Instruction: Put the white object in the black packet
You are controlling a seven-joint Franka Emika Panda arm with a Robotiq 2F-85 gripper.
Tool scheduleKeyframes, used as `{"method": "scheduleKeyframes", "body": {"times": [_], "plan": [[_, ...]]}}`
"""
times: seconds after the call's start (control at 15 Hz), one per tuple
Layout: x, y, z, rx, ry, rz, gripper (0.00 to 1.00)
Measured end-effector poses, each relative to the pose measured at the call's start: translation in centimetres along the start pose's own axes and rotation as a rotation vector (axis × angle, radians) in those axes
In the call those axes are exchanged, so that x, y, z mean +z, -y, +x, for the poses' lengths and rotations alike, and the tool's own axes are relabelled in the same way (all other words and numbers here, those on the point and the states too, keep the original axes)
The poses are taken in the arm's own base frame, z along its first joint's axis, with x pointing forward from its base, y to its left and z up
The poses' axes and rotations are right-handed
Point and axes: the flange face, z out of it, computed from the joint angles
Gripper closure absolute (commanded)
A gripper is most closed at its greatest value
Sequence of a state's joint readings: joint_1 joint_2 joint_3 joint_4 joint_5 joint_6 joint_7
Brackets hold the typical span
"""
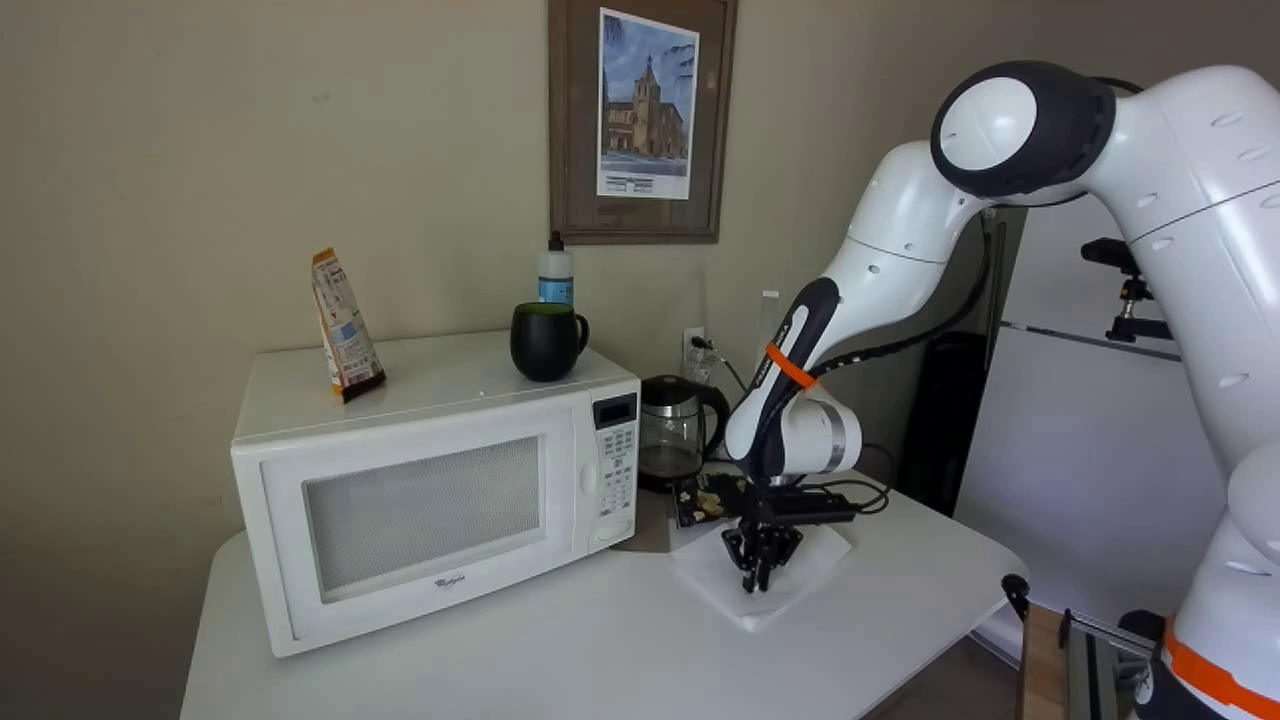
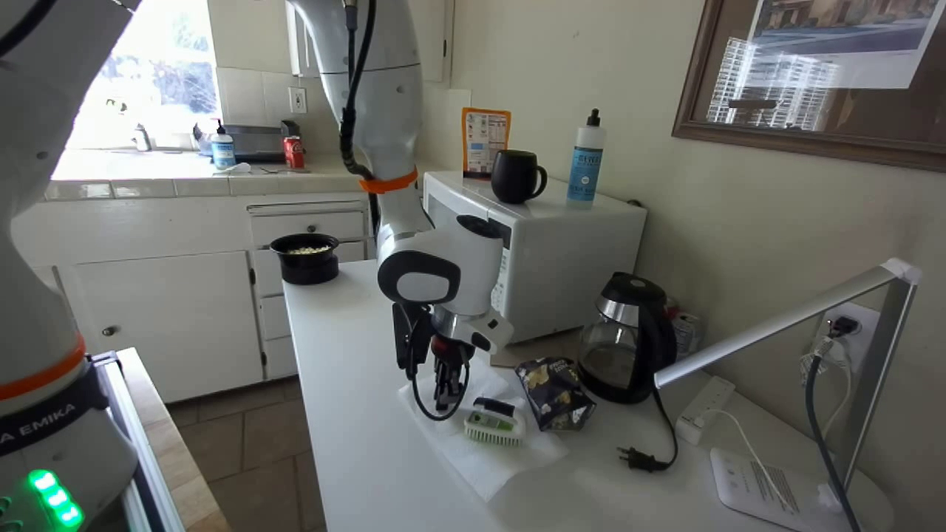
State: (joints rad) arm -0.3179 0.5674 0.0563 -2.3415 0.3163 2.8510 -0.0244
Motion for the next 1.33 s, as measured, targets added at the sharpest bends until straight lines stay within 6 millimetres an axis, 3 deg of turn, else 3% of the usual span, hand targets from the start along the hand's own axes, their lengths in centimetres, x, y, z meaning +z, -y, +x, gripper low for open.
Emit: {"method": "scheduleKeyframes", "body": {"times": [0.2, 0.6, 0.73, 0.93, 1.13, 1.33], "plan": [[0.0, 0.0, 0.0, -0.002, 0.0, 0.0, 0.93], [-0.6, 0.4, 0.2, -0.008, -0.011, 0.008, 0.97], [-1.8, 0.9, 0.6, 0.002, -0.032, 0.036, 0.97], [-5.7, 0.9, 2.4, 0.075, -0.056, 0.143, 0.97], [-10.4, -2.3, 5.5, 0.185, -0.009, 0.267, 0.97], [-13.3, -8.7, 8.4, 0.322, 0.041, 0.362, 0.97]]}}
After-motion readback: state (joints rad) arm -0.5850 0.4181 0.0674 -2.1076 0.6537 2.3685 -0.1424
